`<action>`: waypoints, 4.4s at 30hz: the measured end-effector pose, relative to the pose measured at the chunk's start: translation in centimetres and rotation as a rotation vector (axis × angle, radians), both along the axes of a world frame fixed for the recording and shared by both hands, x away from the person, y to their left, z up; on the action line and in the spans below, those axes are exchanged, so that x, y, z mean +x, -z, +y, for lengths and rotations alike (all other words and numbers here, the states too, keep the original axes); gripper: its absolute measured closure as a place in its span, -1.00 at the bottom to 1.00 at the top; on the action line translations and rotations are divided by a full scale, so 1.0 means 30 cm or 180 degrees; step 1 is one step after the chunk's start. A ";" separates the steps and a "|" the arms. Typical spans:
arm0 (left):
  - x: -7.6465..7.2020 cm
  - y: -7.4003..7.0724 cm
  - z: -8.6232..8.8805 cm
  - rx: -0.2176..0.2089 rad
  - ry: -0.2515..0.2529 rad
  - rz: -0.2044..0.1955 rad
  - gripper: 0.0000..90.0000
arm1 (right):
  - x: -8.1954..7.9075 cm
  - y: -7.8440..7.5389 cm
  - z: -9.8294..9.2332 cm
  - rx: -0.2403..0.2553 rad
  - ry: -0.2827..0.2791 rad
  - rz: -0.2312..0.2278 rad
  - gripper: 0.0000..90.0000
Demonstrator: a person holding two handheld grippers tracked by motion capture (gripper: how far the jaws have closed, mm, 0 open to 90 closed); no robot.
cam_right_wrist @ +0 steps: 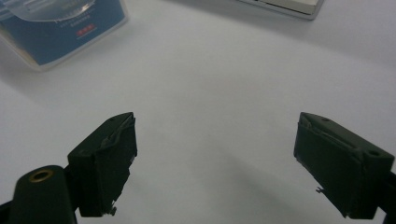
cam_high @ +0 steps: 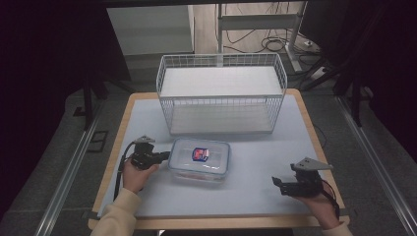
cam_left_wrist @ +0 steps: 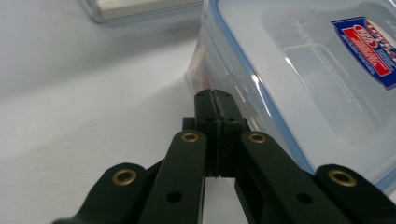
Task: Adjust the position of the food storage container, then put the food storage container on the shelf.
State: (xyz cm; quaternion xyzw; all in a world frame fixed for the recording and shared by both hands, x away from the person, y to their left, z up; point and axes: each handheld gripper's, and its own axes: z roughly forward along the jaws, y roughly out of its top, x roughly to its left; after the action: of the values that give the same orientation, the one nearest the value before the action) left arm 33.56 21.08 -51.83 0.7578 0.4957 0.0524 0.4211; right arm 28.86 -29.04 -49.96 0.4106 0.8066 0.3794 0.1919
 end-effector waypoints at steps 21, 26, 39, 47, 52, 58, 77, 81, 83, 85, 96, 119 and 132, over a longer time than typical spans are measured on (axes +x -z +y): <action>-0.029 0.008 -0.139 -0.0016 0.0329 0.0068 1.00 | 0.003 0.002 -0.002 -0.0017 0.0007 0.0001 -0.71; -0.028 0.007 -0.140 0.0002 0.0290 0.0063 1.00 | -0.004 -0.006 0.001 0.0012 0.0005 -0.0084 -0.68; -0.129 -0.064 -0.031 -0.0226 0.0067 -0.0114 0.85 | -0.009 -0.017 0.002 0.0104 -0.0098 -0.0123 -0.68; -0.128 -0.081 -0.029 -0.0420 -0.0043 -0.0012 -0.02 | -0.010 -0.018 0.006 0.0222 -0.0192 -0.0136 -0.68; -0.129 -0.083 -0.024 -0.0507 -0.0032 -0.0002 -0.36 | -0.009 -0.021 0.013 0.0304 -0.0254 -0.0128 -0.68; -0.133 -0.085 -0.018 -0.0656 -0.0034 0.0039 -0.45 | -0.004 -0.024 0.023 0.0407 -0.0309 -0.0046 -0.69; -0.051 -0.034 -0.101 -0.0951 0.0209 0.0453 -0.66 | -0.002 -0.017 0.056 0.0348 -0.0421 -0.0007 -0.71; -0.031 -0.020 -0.113 -0.1020 0.0229 0.0528 -0.66 | -0.005 -0.015 0.057 0.0300 -0.0420 -0.0024 -0.71; -0.011 -0.015 -0.129 -0.1051 0.0271 0.0583 -0.66 | -0.005 -0.016 0.055 0.0306 -0.0413 -0.0031 -0.71; -0.002 -0.009 -0.144 -0.1051 0.0304 0.0619 -0.66 | -0.006 -0.017 0.054 0.0293 -0.0407 -0.0036 -0.71; 0.009 0.017 -0.175 -0.1043 0.0365 0.0736 -0.51 | -0.007 -0.017 0.050 0.0267 -0.0395 -0.0049 -0.71; 0.011 0.024 -0.162 -0.1123 0.0304 0.0735 -0.38 | 0.155 -0.069 0.226 0.0902 -0.0511 0.0765 -0.63; 0.010 0.025 -0.162 -0.1123 0.0303 0.0728 -0.38 | 0.243 -0.001 0.282 0.1106 -0.0406 0.1241 -0.69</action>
State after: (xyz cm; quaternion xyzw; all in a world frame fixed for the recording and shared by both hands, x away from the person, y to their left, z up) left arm 33.88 16.21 -52.57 0.6959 0.5054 -0.1414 0.4902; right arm 36.17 -20.60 -49.93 0.4510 0.7754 0.4371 -0.0647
